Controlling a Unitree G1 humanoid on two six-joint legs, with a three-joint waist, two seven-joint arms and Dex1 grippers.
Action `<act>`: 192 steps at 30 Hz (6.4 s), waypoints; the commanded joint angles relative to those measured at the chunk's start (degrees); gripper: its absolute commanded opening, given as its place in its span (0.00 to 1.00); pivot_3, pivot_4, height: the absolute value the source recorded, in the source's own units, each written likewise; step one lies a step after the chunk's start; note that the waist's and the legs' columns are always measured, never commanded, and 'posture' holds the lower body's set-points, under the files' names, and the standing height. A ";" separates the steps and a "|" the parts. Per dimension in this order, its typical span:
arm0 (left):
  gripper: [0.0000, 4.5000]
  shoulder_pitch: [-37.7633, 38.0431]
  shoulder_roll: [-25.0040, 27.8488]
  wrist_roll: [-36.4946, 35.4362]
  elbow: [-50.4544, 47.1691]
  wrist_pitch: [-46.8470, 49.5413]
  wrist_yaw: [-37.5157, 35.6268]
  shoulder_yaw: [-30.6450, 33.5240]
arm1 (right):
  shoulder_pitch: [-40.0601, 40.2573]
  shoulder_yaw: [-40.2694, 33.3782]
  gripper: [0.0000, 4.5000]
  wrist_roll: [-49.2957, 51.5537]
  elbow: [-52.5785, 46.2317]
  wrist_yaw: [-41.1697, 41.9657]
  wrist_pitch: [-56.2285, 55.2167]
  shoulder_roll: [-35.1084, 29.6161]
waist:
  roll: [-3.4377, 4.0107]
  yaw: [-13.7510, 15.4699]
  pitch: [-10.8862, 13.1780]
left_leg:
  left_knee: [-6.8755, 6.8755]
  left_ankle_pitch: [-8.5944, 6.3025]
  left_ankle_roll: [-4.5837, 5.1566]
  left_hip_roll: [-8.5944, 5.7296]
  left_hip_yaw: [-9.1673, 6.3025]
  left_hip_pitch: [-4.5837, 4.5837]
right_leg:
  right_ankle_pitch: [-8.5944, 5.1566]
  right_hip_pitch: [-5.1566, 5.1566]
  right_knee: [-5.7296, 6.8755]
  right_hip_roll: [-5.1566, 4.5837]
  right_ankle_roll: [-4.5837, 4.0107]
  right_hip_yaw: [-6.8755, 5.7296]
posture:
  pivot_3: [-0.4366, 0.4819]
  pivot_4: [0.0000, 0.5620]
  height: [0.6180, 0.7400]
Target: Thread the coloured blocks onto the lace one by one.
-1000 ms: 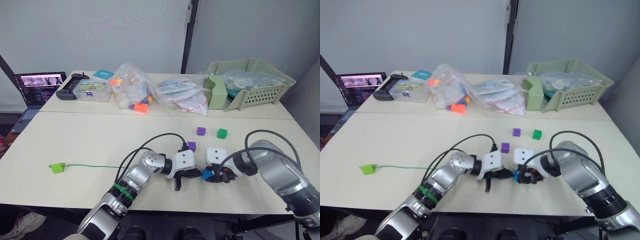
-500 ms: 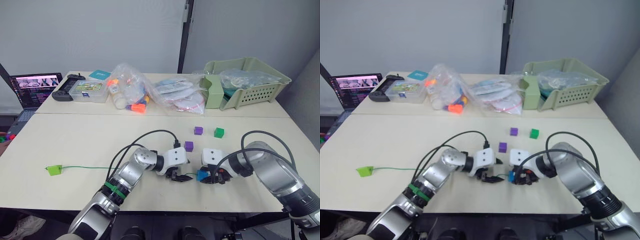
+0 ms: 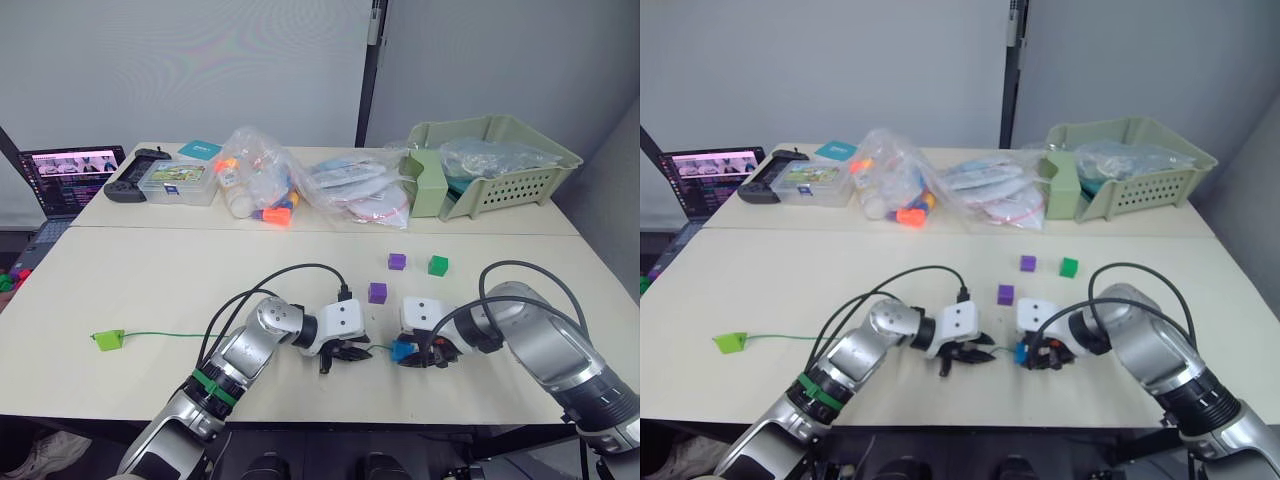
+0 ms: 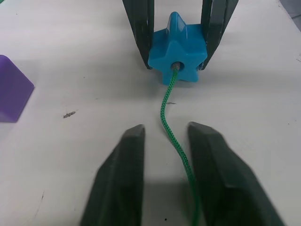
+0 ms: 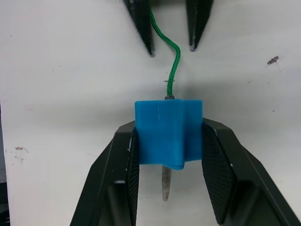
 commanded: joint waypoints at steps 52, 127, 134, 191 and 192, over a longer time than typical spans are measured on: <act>0.99 -4.88 -11.10 -2.86 11.70 -11.61 0.68 -0.47 | 18.28 -22.88 1.00 14.21 -4.44 -4.06 -3.06 -13.12 | 0.00 1.04 0.03 | 0.07 0.00 0.01 -0.07 0.05 -0.15 | 0.01 -0.05 -0.05 -0.06 0.03 0.02 | 0.48 0.27 1.00; 0.99 19.28 40.43 -22.57 3.01 -20.52 -11.65 35.57 | -2.91 -1.55 0.00 8.24 9.05 -0.59 -7.28 5.87 | -0.26 -0.33 -0.01 | -0.85 -0.09 -0.20 1.03 0.81 0.69 | -0.37 -0.27 0.30 0.59 -0.90 0.08 | 0.48 0.27 1.00; 0.99 16.20 28.50 -20.73 -11.29 -11.45 -5.03 25.50 | -9.37 1.97 0.00 8.10 9.17 -1.09 -4.08 13.38 | -0.25 -0.34 0.00 | -0.80 -0.06 -0.24 1.07 0.73 -0.04 | -0.22 -1.13 0.51 0.87 -1.03 0.23 | 0.48 0.27 1.00; 0.01 12.55 10.60 -12.21 -9.07 -10.41 -0.77 10.65 | -10.98 7.93 0.00 7.59 4.67 -3.45 3.79 14.11 | -0.25 0.08 0.00 | -0.35 -0.05 -0.24 0.97 0.52 -0.10 | -0.23 -1.03 0.80 0.87 -1.03 0.18 | 0.48 0.27 1.00; 0.07 12.58 10.55 -12.20 -9.10 -10.38 -0.72 10.66 | -10.96 7.93 0.00 7.60 4.66 -3.45 3.78 14.10 | -0.25 0.07 0.00 | -0.35 -0.05 -0.24 0.97 0.52 -0.09 | -0.23 -1.03 0.80 0.87 -1.03 0.18 | 0.48 0.27 1.00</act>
